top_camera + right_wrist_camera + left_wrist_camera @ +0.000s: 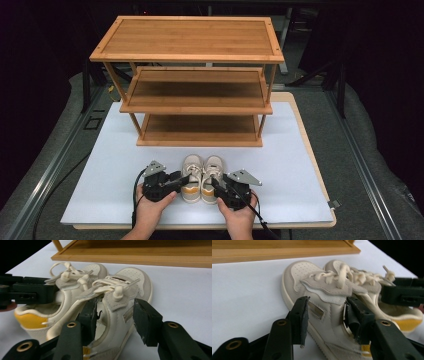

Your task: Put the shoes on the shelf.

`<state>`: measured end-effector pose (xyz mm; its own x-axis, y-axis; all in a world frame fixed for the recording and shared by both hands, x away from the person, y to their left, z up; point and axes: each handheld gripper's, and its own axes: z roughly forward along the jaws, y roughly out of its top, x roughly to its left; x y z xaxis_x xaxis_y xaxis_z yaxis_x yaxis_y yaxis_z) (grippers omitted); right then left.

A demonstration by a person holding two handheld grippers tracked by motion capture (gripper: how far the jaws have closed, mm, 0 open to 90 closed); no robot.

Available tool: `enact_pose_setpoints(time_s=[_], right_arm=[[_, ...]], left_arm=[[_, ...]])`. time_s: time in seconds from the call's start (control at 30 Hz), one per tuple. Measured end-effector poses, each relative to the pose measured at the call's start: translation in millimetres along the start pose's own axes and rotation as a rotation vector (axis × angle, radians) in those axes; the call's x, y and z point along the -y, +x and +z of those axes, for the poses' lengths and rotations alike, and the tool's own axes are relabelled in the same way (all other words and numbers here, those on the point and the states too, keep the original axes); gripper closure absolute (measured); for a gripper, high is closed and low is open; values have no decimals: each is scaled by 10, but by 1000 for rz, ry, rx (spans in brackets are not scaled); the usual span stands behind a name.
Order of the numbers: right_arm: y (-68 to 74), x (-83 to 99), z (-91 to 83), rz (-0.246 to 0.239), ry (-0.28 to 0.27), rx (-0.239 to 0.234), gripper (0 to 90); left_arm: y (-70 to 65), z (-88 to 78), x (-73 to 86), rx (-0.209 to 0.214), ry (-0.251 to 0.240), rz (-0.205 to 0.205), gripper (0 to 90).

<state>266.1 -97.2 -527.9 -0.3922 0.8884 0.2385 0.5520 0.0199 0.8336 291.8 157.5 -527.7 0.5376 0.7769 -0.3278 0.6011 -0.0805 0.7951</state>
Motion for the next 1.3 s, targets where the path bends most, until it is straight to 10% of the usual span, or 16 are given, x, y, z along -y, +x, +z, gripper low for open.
enact_pose_setpoints(time_s=[0.7, 1.3], right_arm=[[-42, 86, 100, 186, -56, -24, 461], [1, 170, 121, 217, -112, 27, 487]], left_arm=[[-53, 101, 179, -54, -115, -116, 486], [-62, 120, 249, -44, -174, -172, 498]])
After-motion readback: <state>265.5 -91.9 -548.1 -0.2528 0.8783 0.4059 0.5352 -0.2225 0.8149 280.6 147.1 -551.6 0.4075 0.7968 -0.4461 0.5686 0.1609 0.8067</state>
